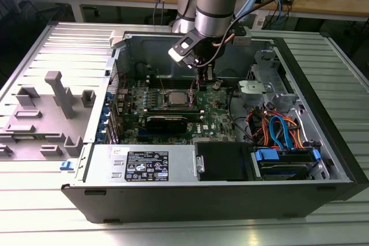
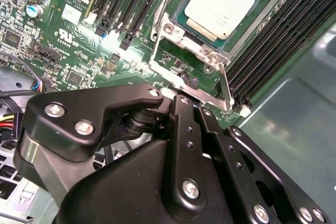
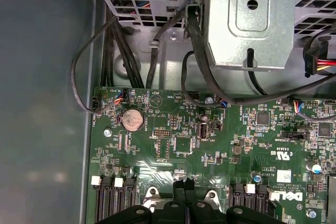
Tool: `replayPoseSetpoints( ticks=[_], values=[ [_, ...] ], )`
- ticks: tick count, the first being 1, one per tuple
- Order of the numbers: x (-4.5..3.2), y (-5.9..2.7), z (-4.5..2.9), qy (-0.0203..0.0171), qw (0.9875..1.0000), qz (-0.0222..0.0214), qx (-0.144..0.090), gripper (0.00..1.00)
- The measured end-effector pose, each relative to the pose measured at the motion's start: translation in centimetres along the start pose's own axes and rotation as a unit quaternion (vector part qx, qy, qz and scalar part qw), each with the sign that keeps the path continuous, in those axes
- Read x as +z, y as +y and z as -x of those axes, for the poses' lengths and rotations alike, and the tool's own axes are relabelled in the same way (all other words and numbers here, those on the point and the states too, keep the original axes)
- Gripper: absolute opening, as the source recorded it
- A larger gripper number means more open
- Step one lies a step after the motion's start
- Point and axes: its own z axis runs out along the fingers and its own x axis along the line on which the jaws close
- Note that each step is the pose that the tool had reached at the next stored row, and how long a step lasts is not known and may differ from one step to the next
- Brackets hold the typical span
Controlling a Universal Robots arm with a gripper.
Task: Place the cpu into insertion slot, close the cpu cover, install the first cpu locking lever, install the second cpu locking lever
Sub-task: 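Close the cpu cover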
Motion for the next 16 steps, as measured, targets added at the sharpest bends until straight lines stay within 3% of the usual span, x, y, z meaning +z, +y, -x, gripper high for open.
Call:
replayPoseSetpoints(
  ticks=[16],
  values=[
    [0.02, -0.34, -0.01, 0.0000, 1.0000, 0.0000, 0.000, 0.11]
  ],
)
